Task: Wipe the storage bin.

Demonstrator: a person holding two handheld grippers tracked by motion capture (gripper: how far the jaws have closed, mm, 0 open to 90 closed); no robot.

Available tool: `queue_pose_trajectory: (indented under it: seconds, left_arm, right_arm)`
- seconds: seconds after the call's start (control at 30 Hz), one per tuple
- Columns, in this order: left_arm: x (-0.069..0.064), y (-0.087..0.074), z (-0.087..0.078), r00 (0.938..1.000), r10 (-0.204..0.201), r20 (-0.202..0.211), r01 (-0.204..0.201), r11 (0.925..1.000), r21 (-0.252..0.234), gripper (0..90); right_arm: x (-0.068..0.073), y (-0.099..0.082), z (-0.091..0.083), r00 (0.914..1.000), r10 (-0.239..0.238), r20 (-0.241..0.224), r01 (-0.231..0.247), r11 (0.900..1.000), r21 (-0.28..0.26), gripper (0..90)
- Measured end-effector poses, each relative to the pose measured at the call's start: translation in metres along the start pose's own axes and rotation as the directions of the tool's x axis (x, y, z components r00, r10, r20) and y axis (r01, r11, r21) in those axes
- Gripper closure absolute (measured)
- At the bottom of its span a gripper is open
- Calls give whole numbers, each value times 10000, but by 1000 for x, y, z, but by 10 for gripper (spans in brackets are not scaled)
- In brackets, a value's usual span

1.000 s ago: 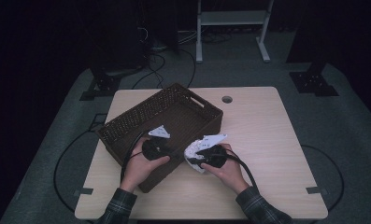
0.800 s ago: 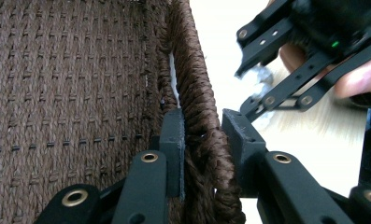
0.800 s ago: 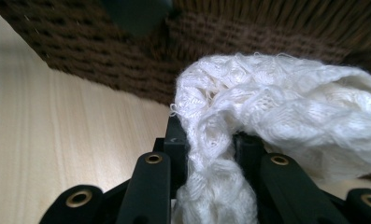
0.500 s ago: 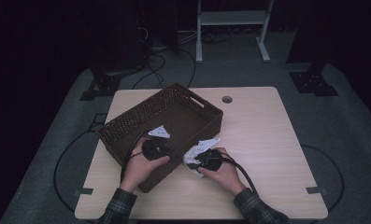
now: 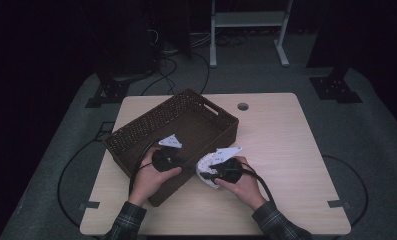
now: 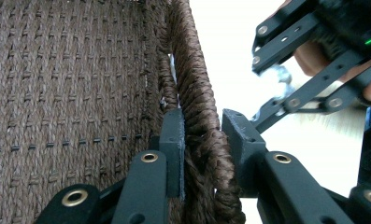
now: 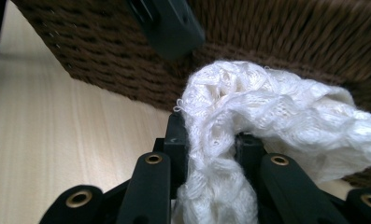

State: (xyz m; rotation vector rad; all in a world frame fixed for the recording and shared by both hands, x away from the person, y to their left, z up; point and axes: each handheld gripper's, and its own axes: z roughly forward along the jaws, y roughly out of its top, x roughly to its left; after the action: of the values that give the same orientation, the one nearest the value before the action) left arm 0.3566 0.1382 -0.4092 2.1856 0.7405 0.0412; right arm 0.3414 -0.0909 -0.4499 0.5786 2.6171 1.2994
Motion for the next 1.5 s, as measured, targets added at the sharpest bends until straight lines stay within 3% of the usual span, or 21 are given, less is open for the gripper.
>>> queue_pose_trajectory:
  seconds: [0.27,0.47,0.83,1.23,1.3,1.5]
  left_arm:
    - [0,0,0,10000,22,1,-22,10000,49,701]
    - [0,0,1,10000,-19,-12,19,10000,-23,703]
    - [0,0,0,10000,-7,-37,7,10000,26,703]
    - [0,0,0,10000,40,-38,-40,10000,40,702]
    - [0,0,0,10000,42,-34,-42,10000,38,702]
    - [0,0,1,10000,34,-24,-34,10000,24,702]
  right_arm:
    - [7,14,-25,9998,-212,26,214,9955,-923,722]
    - [8,16,-25,9993,-335,163,348,9956,-868,722]
    - [3,10,-9,9983,-375,439,389,9987,-317,722]
    - [2,-3,17,9998,-176,131,169,9985,527,722]
    - [3,-8,28,9999,-160,-12,160,9966,805,722]
    - [9,-7,35,9997,-200,-147,212,9959,878,722]
